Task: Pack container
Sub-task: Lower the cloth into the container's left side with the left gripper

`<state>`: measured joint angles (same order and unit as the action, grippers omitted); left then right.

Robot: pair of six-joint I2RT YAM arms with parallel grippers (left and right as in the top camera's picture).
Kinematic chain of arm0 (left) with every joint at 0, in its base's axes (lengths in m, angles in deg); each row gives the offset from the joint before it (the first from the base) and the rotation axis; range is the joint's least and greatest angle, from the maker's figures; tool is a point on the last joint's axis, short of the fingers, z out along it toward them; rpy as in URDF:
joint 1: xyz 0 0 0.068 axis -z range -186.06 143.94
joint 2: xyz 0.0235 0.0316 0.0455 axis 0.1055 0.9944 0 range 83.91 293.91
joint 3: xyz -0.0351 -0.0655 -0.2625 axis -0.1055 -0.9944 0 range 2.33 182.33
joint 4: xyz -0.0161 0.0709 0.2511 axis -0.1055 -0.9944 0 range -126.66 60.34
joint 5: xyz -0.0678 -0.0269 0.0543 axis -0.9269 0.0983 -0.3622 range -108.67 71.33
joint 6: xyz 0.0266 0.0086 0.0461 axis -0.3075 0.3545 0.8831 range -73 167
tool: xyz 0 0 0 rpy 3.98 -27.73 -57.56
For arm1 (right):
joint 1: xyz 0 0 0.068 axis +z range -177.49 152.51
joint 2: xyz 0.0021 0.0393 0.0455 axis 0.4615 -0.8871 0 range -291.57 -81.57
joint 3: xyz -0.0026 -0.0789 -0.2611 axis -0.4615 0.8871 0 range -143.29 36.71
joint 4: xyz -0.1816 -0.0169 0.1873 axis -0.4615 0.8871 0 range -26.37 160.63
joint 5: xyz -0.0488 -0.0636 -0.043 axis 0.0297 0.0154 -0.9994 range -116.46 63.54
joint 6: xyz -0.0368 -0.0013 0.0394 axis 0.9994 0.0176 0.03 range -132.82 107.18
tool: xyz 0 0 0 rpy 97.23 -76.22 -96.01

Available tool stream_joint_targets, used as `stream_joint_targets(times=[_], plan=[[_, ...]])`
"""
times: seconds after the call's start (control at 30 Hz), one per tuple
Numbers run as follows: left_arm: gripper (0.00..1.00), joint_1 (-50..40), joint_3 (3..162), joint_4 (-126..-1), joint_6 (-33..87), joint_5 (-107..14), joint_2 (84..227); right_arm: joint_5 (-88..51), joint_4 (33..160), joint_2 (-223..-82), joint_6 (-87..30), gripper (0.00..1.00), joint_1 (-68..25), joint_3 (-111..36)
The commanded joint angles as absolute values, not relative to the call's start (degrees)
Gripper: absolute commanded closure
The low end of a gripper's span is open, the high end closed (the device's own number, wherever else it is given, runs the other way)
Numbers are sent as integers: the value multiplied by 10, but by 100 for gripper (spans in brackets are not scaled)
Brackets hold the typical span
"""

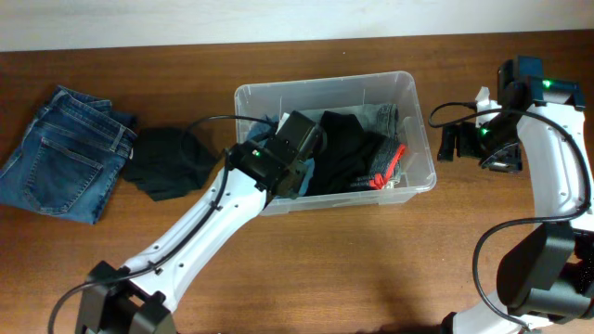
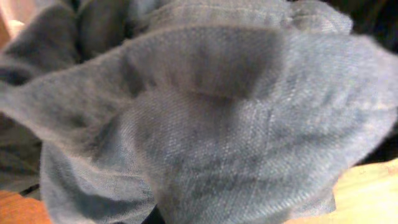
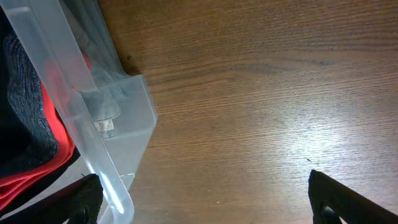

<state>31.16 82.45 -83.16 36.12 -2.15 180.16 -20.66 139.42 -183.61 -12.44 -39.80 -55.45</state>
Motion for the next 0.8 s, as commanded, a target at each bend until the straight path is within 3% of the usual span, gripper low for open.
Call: stream_joint_targets(times=[0.0, 0.33, 0.37, 0.4, 0.43, 0.77], plan=[[99, 313, 816, -828, 368, -60, 1822, -211, 1394, -1825, -124, 2, -395, -564], [99, 313, 816, -822, 368, -65, 1880, -211, 1394, -1825, -124, 2, -395, -564], [94, 313, 816, -822, 368, -64, 1887, -211, 1394, -1825, -124, 2, -395, -564], [74, 313, 816, -822, 368, -64, 1892, -211, 1394, -1825, -124, 2, -395, -564], [61, 313, 816, -822, 368, -64, 1895, -211, 1394, -1825, -124, 2, -395, -564], [41, 310, 867, -851, 368, 24, 1874, -211, 1394, -1825, -124, 2, -395, -564]])
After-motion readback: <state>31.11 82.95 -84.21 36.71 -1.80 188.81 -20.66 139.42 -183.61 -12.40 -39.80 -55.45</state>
